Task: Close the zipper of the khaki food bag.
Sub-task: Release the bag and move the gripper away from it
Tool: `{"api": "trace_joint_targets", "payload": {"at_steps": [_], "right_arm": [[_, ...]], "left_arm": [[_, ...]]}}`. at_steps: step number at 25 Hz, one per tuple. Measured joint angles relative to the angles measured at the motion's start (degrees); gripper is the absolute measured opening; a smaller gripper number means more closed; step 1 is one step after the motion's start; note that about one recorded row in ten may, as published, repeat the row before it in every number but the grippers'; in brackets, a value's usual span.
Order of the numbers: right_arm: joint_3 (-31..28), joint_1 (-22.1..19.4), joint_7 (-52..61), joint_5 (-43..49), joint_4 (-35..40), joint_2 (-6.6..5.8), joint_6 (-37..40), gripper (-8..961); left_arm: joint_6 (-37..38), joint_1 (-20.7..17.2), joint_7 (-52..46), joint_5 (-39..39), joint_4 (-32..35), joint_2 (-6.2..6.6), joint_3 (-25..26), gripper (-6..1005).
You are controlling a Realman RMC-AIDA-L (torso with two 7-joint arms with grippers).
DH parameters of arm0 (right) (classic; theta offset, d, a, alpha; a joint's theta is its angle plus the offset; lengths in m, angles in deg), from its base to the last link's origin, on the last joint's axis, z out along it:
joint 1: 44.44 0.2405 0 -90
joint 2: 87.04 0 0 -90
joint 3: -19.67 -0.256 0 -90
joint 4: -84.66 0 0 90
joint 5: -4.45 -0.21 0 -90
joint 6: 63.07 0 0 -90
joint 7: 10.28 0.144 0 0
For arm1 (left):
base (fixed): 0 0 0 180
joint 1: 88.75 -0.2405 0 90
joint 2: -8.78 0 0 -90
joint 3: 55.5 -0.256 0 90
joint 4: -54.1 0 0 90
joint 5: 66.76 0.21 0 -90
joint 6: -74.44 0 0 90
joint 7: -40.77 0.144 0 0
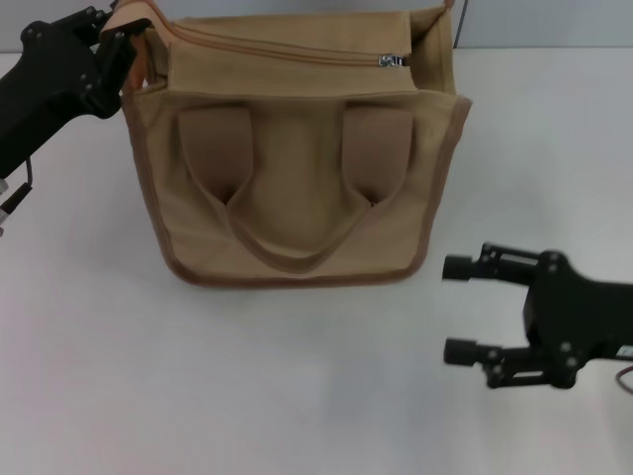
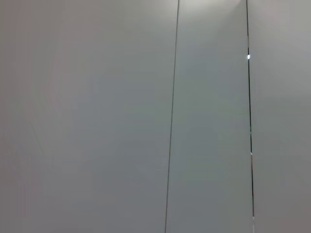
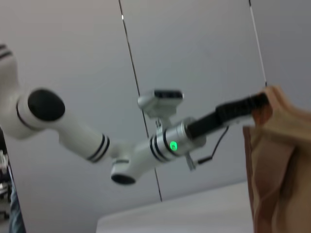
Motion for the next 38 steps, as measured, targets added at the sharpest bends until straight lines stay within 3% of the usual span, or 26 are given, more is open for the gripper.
{"api": "trace_joint_targets", "payload": {"at_steps": [4,7,29,32,34,35,38], "right_arm": [[0.0,0.2,-2.8,3.3,-1.4,0.86,-4.3,824],[0.0,0.5,-3.5,4.0,-2.0,1.17,-5.2,824],[-0.3,1.3,-3.2,3.8,-2.1,1.32,-4.9,824],[-0.3,1.4,-3.2,3.8,-2.1,1.31,-4.8,823],[-0.3,1.4,-3.2,3.8,-2.1,1.32,-4.6,823],[-0.5,1.4,-3.2,3.8,-2.1,1.32,-4.4,823],[-0.5,1.4,-3.2,3.8,-2.1,1.31,-4.3,823]], "left_arm": [[0.0,-0.3,-0.2,0.0,0.1,0.01,0.0,109],[-0.1,-0.4,-0.3,0.0,0.0,0.01,0.0,110],[-1.7,-1.5,-4.9,-0.1,0.1,-0.11,2.2,118],[-1.7,-1.6,-6.0,0.1,0.7,0.27,2.0,229],[-1.8,-1.9,-7.9,1.0,1.8,1.16,1.5,303],[-1.8,-2.4,-11.5,3.1,4.2,2.59,1.2,340],[-1.4,-2.8,-16.4,6.3,7.6,4.05,0.8,481]]}}
